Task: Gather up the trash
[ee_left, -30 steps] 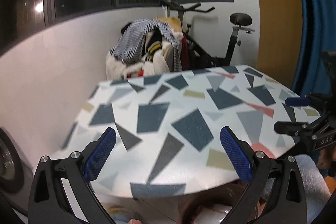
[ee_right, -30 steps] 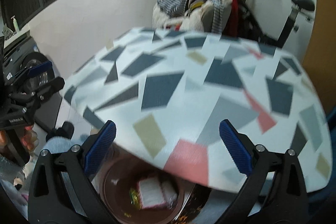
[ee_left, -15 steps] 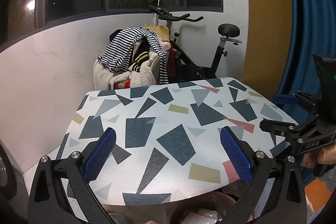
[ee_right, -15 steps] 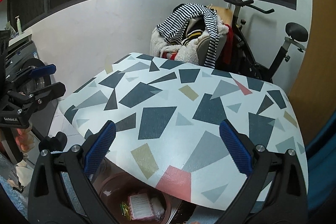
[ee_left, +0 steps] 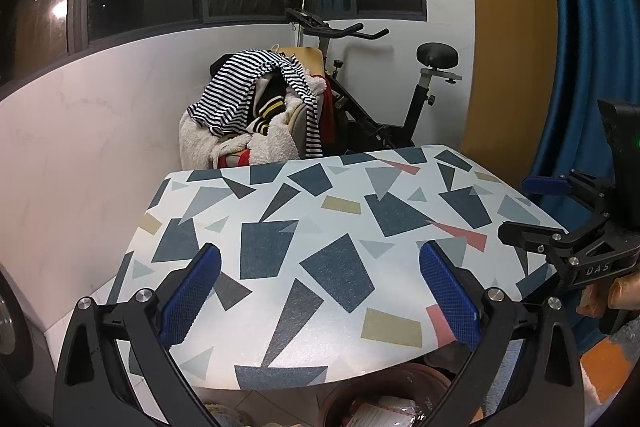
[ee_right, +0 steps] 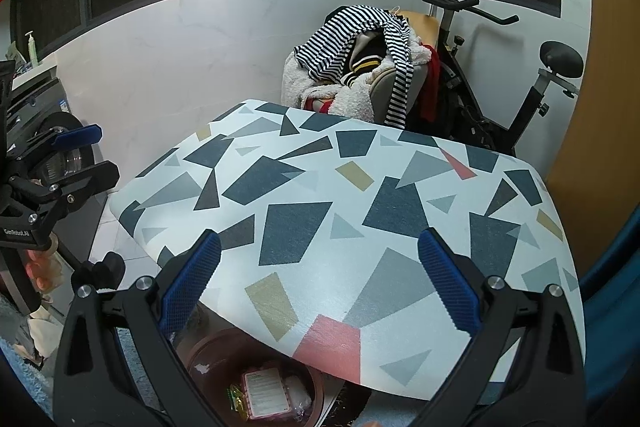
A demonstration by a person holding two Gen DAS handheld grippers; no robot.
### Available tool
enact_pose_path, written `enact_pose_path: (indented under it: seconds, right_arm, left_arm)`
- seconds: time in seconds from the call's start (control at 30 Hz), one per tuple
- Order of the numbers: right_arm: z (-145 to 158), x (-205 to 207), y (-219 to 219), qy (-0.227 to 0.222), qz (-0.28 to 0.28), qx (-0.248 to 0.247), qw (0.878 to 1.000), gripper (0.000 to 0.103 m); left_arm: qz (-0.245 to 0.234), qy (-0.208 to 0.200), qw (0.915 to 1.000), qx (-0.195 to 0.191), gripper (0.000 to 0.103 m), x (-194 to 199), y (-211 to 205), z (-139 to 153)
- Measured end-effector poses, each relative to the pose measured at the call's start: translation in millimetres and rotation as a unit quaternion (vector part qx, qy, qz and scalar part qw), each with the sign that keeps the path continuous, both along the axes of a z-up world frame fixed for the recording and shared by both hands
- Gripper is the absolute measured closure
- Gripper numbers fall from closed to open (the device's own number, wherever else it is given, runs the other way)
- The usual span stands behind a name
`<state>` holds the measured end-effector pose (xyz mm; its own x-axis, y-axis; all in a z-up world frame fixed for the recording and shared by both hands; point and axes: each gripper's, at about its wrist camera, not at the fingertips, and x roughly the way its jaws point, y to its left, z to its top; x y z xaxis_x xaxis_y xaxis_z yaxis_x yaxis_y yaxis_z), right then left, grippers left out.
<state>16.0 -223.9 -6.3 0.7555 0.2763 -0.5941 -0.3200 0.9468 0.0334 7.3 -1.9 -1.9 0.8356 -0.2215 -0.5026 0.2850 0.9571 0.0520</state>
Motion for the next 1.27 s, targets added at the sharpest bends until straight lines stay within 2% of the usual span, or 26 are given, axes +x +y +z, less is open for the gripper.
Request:
enact_pose_path:
  seconds: [1.0,1.27]
  right_arm:
    - [-3,-5,-12,0.002,-0.021,-0.012,1.0,0.006]
    - [-6,-6,-14,0.005,-0.023,-0.01,1.0,0.006]
  left_arm:
    - [0.006,0.002,1.0,0.002,0.006,7,0,-5]
    - [0.013,0.012,0.9998,0.013,0.006,10,-1,-8]
